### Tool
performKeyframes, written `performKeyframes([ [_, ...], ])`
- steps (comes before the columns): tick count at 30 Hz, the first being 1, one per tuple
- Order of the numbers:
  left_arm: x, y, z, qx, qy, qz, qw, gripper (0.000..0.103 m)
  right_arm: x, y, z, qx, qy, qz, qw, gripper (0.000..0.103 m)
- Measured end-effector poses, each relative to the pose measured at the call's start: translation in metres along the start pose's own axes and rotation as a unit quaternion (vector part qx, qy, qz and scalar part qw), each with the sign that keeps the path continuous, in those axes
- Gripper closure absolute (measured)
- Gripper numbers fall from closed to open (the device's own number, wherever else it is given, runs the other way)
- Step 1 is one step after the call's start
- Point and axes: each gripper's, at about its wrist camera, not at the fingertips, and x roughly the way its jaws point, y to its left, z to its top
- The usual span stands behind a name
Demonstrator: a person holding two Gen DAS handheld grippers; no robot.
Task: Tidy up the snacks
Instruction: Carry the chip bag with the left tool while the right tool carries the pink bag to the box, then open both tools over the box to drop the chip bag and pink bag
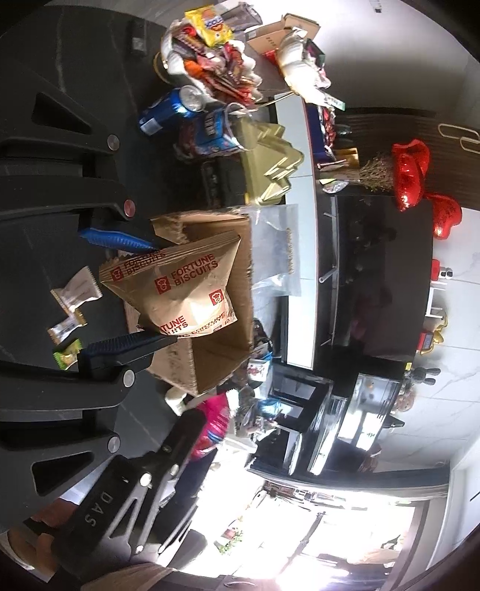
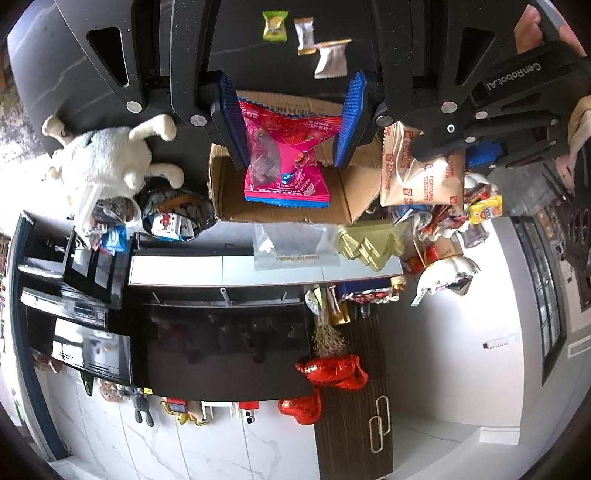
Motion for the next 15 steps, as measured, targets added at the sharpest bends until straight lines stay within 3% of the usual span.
performKeyframes([
  [15,0.053,0.013,0.049,0.012,0.023,0.01,0.9996,0.064,0.053,-0.007,0.036,-0.016,0.019,0.001,1.0,0.057],
])
